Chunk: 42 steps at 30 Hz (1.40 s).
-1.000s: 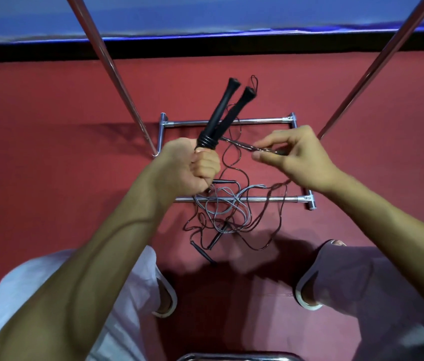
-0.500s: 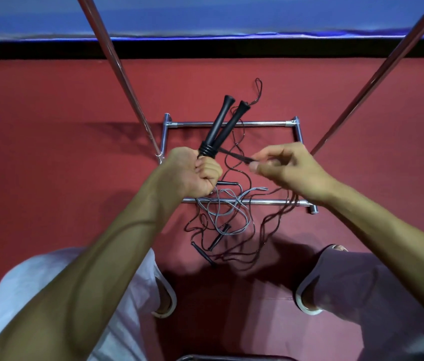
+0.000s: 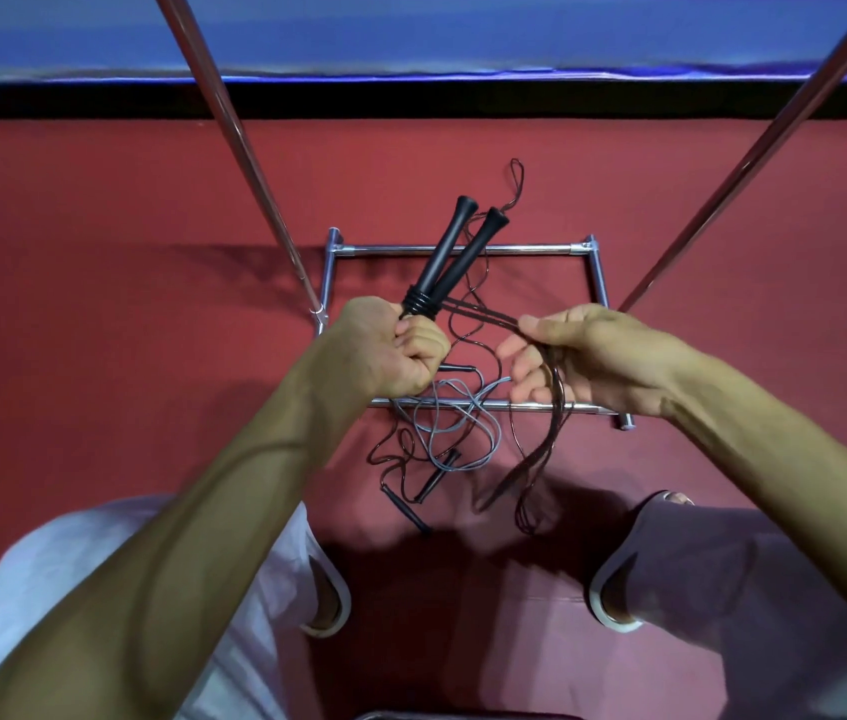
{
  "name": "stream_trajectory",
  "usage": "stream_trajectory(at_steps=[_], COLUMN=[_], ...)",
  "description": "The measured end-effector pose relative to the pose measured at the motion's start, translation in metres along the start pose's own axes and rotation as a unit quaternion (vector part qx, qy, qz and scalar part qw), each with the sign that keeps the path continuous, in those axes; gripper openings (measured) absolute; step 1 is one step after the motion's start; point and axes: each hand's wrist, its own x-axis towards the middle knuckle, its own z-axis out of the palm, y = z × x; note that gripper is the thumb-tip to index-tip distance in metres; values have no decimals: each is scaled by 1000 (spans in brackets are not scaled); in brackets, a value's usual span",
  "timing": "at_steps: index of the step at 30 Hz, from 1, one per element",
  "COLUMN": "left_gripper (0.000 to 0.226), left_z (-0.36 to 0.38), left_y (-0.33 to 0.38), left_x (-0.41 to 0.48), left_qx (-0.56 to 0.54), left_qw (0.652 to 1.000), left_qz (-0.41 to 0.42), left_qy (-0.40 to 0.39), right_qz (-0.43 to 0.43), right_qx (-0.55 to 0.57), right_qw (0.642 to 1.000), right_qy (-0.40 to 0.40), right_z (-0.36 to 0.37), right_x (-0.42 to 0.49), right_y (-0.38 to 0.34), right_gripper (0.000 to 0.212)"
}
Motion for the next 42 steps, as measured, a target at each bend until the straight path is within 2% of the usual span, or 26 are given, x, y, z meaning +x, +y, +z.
stream_trajectory(at_steps=[2, 3, 5, 7, 8, 10, 12, 14, 15, 16, 17, 18, 19, 20, 21, 22, 25, 30, 32, 33, 35, 37, 38, 40, 42], left_gripper=[46, 46, 45, 43, 42, 41, 40, 42, 43, 44, 45, 45, 44, 43, 41, 40, 32, 29, 32, 38, 50, 48, 44, 34, 31], left_z=[1, 2, 3, 3, 2, 2, 2, 2, 3, 3, 3, 3, 4, 4, 3, 3, 1, 2, 1, 0, -2, -3, -3, 0, 0], left_y=[2, 2, 1, 1, 1, 4, 6, 6, 6, 6, 6, 6, 5, 3, -1, -6, -16, -22, -25, -26, -31, -34, -36, -39, -40], left_x=[-1, -1, -1, 0, -1, -2, -3, -3, -2, -2, -2, -1, -1, 2, 7, 13, 26, 33, 35, 35, 35, 35, 35, 37, 36], left_qx=[-2, -4, -9, -16, -20, -27, -34, -40, -43, -46, -48, -47, -40, -23, 3, 37, 144, 235, 280, 319, 412, 481, 505, 551, 593], left_qw=[1000, 1000, 1000, 1000, 1000, 999, 999, 999, 998, 998, 998, 998, 998, 998, 996, 992, 959, 859, 806, 764, 645, 524, 478, 416, 383], left_qz=[2, 3, 3, 2, 0, -3, -3, -5, -6, -3, 1, 10, 25, 47, 74, 105, 222, 410, 468, 504, 588, 658, 678, 689, 674], left_qy=[-1, 0, 4, 8, 10, 19, 29, 35, 37, 37, 35, 34, 35, 39, 44, 53, 98, 196, 230, 247, 262, 248, 237, 221, 215], right_qz=[43, 44, -1, -98, -154, -266, -341, -368, -370, -361, -329, -269, -178, -71, 10, 57, 78, 24, 3, 0, 8, 26, 36, 48, 54], right_qx=[79, 73, -19, -177, -274, -449, -550, -597, -606, -584, -515, -383, -215, -63, 38, 89, 80, -41, -61, -62, -39, 18, 53, 89, 56], right_qw=[996, 996, 1000, 976, 943, 839, 743, 689, 680, 703, 773, 872, 955, 993, 998, 994, 993, 996, 995, 996, 997, 999, 998, 994, 996], right_qy=[-27, -23, 18, 78, 108, 152, 169, 180, 185, 183, 170, 141, 102, 68, 46, 35, 42, 75, 74, 72, 62, 28, 4, -30, -33], right_z=[-1, -3, -7, -5, -4, -4, -9, -15, -18, -18, -15, -10, -5, -2, -1, -3, -4, 9, 15, 18, 22, 24, 23, 18, 11], right_x=[1, 3, 8, 8, 7, 5, 3, 2, 2, 3, 4, 5, 5, 4, 2, 0, -5, -8, -8, -7, -5, -5, -6, -9, -10], right_y=[-2, -1, 3, 7, 8, 8, 9, 8, 8, 8, 7, 6, 3, 0, -2, -3, -9, -5, -1, 0, 3, 4, 2, -3, -7], right_gripper=[24, 23, 27, 26, 21, 17, 19, 19, 19, 19, 20, 22, 22, 22, 19, 16, 18, 31, 34, 35, 35, 33, 32, 31, 32])
